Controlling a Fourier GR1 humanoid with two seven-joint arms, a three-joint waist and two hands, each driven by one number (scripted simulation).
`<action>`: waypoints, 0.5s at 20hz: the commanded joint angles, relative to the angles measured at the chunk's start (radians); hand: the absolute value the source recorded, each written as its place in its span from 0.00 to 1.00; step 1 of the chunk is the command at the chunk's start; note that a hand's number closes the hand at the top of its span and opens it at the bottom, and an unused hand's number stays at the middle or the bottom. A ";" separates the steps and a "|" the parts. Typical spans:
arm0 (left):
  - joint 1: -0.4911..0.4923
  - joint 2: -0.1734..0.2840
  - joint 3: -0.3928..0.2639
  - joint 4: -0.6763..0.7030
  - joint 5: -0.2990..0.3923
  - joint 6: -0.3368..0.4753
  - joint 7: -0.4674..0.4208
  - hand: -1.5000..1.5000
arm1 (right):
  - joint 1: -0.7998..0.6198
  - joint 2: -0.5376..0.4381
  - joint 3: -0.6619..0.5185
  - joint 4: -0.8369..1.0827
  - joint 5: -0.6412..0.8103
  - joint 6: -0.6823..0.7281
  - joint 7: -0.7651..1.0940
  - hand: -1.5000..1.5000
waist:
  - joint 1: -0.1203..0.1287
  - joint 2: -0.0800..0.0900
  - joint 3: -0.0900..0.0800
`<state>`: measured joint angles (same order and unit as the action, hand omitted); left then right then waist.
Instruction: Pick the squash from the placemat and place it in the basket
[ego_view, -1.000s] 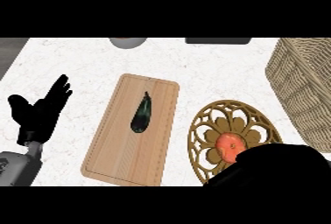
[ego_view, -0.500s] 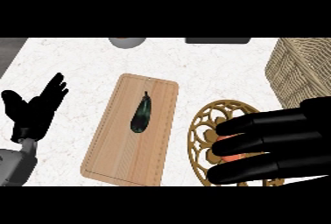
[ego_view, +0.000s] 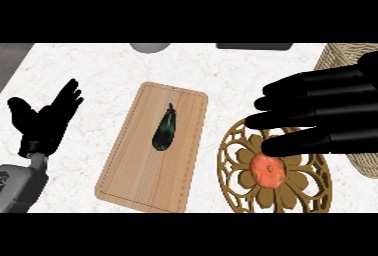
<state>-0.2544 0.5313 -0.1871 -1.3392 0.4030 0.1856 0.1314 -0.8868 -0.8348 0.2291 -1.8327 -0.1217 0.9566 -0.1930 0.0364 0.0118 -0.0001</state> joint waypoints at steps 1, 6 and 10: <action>0.003 0.003 0.000 -0.023 0.005 -0.012 0.026 0.50 | -0.029 -0.050 0.012 0.099 0.012 0.205 -0.192 0.00 | 0.010 0.003 0.002; -0.010 -0.034 -0.020 0.001 -0.033 0.017 0.003 0.50 | 0.012 -0.051 0.065 0.157 -0.004 0.174 -0.252 0.00 | 0.009 0.009 0.003; 0.025 -0.031 -0.027 -0.016 -0.041 0.002 -0.016 0.50 | 0.047 -0.049 0.045 0.244 -0.012 0.120 -0.331 0.00 | 0.023 0.012 0.004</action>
<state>-0.2522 0.5126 -0.1963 -1.3456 0.3775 0.1899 0.1294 -0.8582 -0.8914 0.2751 -1.6882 -0.1431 0.9214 -0.3093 0.0485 0.0199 0.0029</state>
